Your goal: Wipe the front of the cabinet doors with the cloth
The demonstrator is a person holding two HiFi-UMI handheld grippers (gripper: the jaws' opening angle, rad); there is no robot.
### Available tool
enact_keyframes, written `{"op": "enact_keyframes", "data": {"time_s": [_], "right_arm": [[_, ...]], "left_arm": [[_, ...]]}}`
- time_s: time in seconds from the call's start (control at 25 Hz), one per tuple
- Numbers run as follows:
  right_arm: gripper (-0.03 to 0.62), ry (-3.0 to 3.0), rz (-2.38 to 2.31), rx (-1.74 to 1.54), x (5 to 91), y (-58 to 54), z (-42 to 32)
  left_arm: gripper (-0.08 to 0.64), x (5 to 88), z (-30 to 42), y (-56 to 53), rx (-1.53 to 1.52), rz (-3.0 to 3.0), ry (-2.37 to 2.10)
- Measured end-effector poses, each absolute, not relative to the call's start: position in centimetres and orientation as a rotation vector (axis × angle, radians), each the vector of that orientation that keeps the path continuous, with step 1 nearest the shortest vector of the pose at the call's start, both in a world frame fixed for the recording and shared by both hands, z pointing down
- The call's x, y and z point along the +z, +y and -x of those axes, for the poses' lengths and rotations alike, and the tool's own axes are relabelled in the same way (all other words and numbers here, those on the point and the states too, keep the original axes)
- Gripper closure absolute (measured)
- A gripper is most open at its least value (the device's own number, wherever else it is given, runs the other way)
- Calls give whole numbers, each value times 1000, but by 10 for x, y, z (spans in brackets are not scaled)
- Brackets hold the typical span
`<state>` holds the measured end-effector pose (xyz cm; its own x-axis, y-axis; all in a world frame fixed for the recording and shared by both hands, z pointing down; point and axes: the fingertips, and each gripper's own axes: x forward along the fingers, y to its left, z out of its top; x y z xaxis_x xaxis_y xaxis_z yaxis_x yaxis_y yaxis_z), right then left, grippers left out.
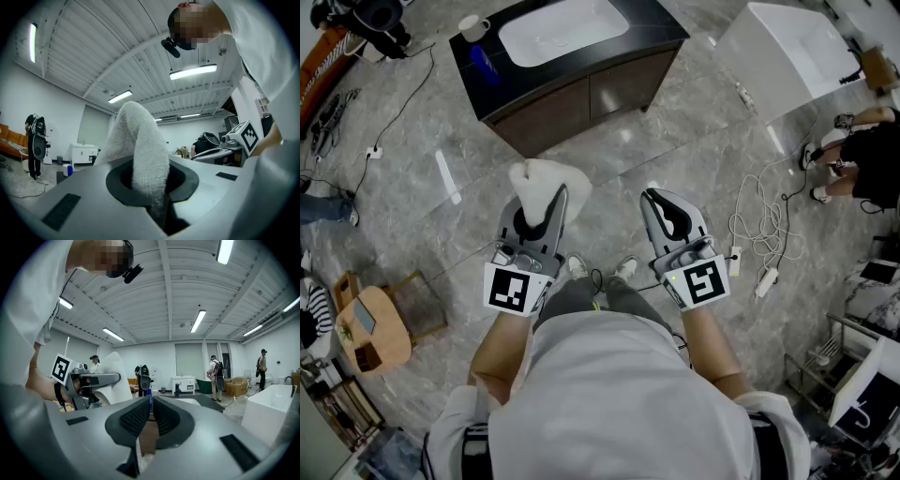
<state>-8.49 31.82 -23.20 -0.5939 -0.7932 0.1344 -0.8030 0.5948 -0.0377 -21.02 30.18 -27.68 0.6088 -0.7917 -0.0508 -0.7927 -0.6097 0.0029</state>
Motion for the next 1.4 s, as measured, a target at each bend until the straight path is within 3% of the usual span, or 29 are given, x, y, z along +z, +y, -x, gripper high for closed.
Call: {"op": "enact_keyframes", "data": {"time_s": [0.44,1.04,1.4], "right_arm": [[541,-2748,-1335,157,-216,325,87],[540,-2753,-1306,187,-190,324,-1],[540,-2698,-1364,177,-188,253,1]], "left_arm": [[502,-255,220,329,7,2798,1466],[502,-251,159,312,-38,2671,1561],[502,-226,154,231,-42,2759,1481]]}}
